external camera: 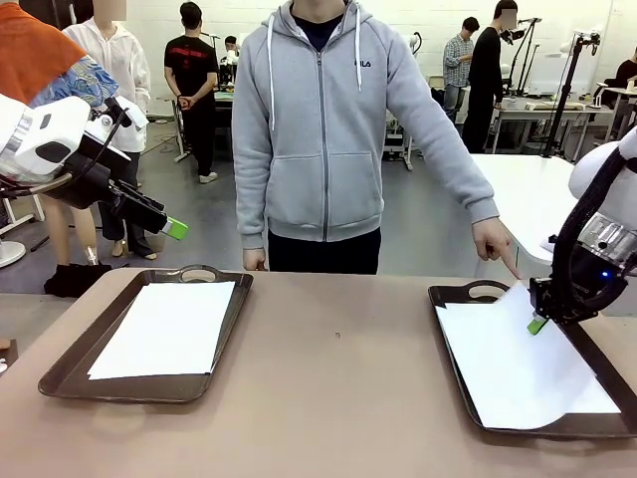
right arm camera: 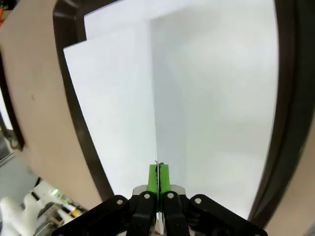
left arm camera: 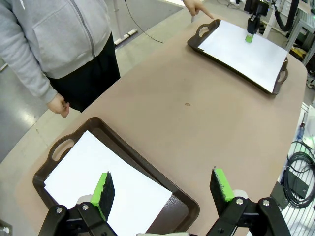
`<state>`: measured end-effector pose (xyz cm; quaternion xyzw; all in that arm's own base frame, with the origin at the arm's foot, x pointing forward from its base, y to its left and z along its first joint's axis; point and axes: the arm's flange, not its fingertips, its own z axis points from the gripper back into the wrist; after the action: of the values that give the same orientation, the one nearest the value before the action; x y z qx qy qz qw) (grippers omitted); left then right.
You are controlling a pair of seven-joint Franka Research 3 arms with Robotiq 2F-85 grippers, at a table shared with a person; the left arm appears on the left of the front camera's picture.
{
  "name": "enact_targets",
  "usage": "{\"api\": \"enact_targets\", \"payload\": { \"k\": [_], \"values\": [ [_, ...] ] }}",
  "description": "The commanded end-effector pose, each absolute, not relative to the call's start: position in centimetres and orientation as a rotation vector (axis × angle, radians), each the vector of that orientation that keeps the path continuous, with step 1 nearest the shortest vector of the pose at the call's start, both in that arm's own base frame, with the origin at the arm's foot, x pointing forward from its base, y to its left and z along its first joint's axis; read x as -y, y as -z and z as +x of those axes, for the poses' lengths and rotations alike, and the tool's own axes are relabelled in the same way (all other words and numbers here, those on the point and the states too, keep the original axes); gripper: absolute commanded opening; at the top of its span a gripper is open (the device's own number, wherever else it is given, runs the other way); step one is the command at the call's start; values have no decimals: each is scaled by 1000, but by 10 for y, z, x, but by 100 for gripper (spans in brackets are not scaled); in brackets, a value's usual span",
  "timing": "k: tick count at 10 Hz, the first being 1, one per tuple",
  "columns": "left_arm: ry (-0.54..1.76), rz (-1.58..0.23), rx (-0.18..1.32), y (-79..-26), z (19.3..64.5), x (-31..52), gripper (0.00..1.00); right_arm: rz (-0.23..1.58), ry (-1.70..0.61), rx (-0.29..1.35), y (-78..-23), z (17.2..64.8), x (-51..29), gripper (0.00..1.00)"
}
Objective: Sort the A4 documents.
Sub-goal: Place the A4 Paper in the designated Handle tray.
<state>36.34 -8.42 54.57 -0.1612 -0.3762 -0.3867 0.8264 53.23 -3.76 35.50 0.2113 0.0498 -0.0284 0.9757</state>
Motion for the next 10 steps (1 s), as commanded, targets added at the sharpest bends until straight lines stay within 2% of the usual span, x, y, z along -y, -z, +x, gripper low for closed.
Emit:
{"api": "enact_targets", "payload": {
  "k": [1,6,10],
  "values": [
    [831,-337,800,-545,364,84,100,337,62,-29,-358,527,35,1],
    [831,-337,800,-545,364,84,100,303,66,38,-356,530,43,1],
    [831,-337,800,-545,364,84,100,244,26,14,-352,542,42,1]
  ]
}}
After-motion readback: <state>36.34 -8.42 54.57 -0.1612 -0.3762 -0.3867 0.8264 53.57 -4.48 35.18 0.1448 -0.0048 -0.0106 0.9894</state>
